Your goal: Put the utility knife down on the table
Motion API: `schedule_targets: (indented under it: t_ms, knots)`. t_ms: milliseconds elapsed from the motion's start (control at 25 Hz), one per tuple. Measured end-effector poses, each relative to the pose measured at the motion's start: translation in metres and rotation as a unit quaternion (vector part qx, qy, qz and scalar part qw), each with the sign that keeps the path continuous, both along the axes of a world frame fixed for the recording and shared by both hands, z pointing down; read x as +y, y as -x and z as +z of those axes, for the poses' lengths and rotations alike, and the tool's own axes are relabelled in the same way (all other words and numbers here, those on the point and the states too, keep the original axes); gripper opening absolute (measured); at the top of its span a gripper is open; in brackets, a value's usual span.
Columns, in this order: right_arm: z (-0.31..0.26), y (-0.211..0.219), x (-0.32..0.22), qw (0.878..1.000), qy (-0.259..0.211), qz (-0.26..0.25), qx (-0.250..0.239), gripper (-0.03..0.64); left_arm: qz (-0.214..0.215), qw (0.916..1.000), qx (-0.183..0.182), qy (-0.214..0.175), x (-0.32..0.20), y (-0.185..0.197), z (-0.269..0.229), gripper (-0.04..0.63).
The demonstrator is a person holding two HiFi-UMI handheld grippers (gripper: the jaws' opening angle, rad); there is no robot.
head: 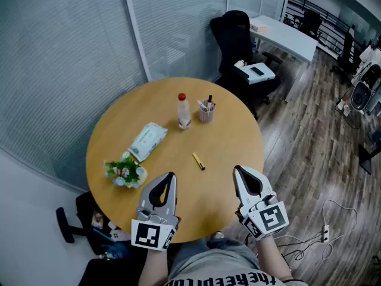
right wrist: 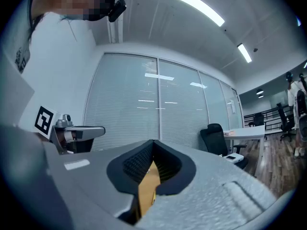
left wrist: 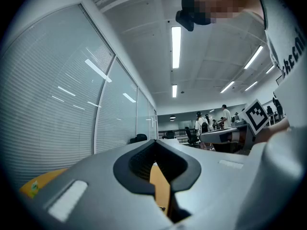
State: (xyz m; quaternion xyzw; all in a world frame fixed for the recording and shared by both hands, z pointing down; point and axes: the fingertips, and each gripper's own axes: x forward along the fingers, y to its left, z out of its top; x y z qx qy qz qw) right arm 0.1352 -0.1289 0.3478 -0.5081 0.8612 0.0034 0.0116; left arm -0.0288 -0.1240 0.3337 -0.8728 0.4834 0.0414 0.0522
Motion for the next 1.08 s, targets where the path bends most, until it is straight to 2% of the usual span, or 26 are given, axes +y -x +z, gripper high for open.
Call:
schedule_targets:
  t_ms: [1080]
  knots:
    - [-0.012, 0.003, 0.012, 1.000, -0.021, -0.007, -0.005, -0.003, -0.006, 1.0000, 0.002, -0.005, 0.010, 0.000, -0.003, 0.011]
